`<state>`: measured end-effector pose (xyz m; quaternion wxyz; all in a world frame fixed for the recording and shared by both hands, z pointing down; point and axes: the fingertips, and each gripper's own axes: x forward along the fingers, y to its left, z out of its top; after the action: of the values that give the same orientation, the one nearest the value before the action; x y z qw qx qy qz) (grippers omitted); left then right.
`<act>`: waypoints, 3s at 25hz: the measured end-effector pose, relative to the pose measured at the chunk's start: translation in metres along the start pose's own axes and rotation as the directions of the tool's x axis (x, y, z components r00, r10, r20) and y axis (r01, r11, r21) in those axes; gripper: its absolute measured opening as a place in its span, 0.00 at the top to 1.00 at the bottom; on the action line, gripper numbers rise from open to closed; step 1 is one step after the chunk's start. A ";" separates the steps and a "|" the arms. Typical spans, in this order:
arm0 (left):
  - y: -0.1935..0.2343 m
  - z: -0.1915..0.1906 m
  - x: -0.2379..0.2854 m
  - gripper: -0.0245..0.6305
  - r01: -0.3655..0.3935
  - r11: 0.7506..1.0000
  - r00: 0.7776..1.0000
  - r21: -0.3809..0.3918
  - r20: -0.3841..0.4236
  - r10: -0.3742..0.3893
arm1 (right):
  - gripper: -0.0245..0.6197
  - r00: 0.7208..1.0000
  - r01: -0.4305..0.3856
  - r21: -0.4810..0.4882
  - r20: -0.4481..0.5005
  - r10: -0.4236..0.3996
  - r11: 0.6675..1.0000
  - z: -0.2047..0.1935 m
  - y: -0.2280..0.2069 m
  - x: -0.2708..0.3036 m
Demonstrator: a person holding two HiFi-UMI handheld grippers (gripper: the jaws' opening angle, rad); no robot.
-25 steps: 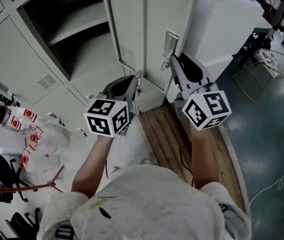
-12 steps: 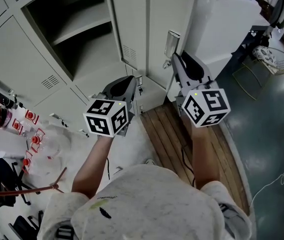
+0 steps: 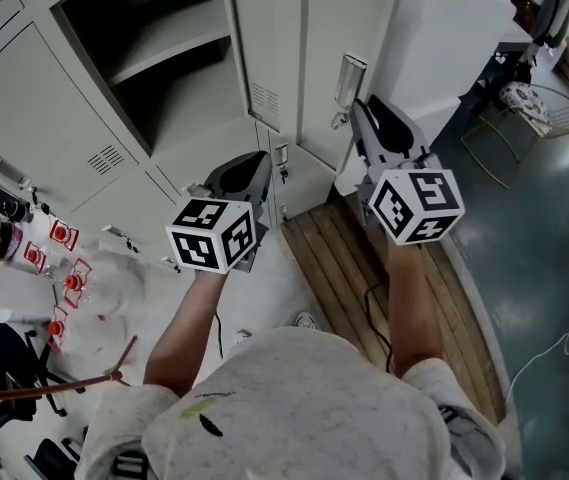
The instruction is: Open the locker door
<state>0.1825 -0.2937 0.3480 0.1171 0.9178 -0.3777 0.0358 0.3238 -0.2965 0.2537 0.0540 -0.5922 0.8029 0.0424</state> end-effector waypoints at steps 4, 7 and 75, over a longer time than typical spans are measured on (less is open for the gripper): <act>-0.001 0.002 -0.007 0.95 0.013 1.000 1.000 -0.005 0.009 -0.013 | 0.83 1.000 0.007 -0.014 -0.014 -0.007 1.000 0.001 0.007 -0.003; -0.002 0.002 -0.012 0.95 0.025 1.000 1.000 -0.005 0.013 -0.025 | 0.83 1.000 0.019 -0.021 -0.022 -0.020 1.000 0.001 0.012 -0.007; 0.157 -0.007 -0.218 0.95 -0.223 0.975 0.974 -0.005 0.035 0.223 | 0.96 0.966 -0.222 0.000 -0.131 0.221 0.975 -0.055 0.291 0.033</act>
<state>-0.0825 -0.2508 0.3505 0.1060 0.8700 -0.4805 0.0323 0.0338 -0.2494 0.3044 -0.0080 -0.5007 0.8655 0.0151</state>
